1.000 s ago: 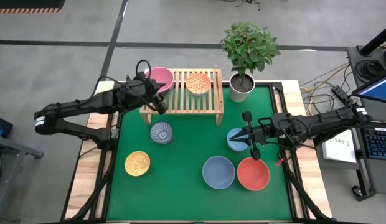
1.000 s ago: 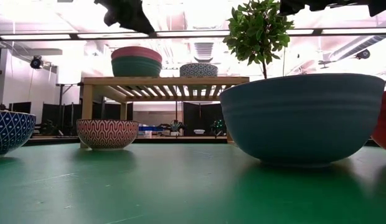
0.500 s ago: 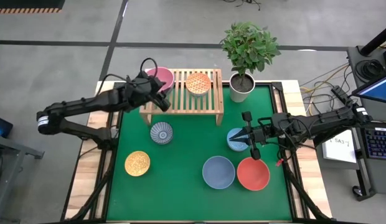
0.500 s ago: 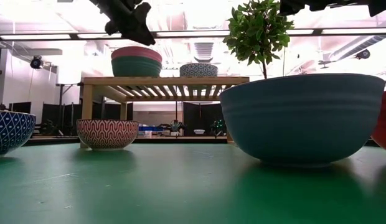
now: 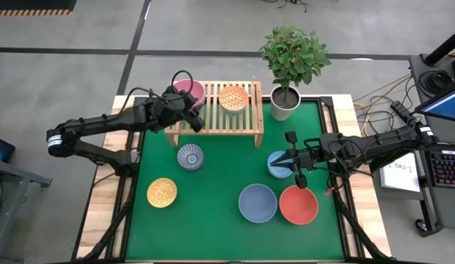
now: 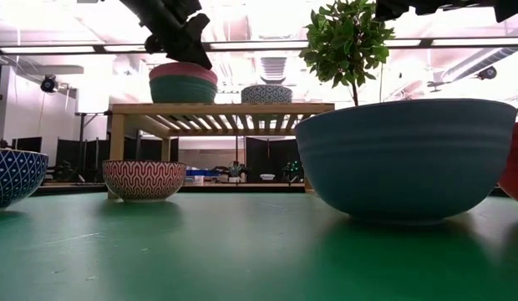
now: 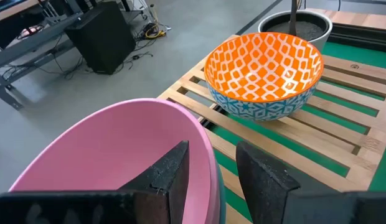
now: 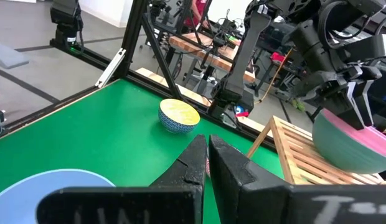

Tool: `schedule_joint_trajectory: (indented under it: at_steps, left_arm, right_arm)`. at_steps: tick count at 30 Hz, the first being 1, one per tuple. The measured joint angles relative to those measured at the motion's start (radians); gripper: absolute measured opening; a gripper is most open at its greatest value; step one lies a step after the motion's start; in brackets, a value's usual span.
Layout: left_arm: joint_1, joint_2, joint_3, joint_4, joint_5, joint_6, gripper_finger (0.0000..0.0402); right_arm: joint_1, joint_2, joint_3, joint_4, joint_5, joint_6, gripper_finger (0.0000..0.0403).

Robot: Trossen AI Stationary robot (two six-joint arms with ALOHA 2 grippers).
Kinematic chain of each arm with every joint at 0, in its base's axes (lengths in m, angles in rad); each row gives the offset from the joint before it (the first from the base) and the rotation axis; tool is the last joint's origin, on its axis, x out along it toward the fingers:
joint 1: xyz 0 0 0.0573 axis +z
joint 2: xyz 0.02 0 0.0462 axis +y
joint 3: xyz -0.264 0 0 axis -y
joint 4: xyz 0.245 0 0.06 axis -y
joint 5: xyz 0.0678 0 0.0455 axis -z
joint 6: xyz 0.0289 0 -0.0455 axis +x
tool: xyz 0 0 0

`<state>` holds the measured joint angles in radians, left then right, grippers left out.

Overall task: Place and stack bowls onto a shelf
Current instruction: Stack the small blue pattern bowl on the small orange bowl

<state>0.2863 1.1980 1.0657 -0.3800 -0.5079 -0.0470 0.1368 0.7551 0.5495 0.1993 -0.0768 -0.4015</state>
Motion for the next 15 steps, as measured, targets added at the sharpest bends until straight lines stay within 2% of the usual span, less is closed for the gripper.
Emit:
schedule_joint_trajectory:
  at_steps: [15]
  left_arm:
    - [-0.018, -0.011, 0.0, -0.026, 0.001, -0.071, 0.0115]
  right_arm:
    - [0.0, 0.0, 0.0, 0.0, 0.0, 0.001, 0.0009]
